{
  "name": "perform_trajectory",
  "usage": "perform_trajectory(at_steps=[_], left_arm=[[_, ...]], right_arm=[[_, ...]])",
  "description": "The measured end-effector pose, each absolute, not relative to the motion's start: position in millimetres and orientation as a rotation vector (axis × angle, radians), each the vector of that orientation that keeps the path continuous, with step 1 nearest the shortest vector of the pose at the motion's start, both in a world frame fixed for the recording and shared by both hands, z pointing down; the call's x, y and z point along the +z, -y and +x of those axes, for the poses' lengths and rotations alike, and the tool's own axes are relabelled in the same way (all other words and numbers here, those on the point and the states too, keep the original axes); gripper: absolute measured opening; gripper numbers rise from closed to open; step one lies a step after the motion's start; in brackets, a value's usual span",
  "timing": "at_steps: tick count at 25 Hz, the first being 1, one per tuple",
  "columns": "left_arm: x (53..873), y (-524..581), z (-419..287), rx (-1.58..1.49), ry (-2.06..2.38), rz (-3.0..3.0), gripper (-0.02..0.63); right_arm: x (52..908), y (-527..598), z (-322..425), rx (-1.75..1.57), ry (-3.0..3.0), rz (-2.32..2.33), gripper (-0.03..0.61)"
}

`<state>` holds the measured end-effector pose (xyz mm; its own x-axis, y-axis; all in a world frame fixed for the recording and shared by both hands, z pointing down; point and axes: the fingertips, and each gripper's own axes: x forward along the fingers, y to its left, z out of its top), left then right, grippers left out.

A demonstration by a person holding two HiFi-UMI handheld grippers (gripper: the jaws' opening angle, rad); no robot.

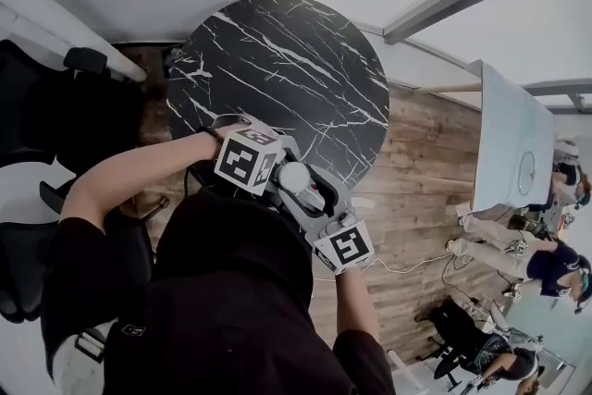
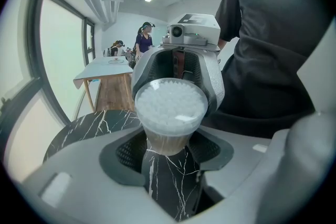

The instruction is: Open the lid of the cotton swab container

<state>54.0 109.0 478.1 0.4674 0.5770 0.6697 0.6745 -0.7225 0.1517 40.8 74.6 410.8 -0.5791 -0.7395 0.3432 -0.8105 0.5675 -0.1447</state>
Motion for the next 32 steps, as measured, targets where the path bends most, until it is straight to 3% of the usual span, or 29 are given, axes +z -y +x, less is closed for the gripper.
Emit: perform_trajectory(at_steps=[32], left_arm=[[485.6,-115.5,43.8,-1.145,1.104,-2.550,0.253]], right_arm=[[415.2,-82.5,34.6,0.545,2.618,1.236,0.242]])
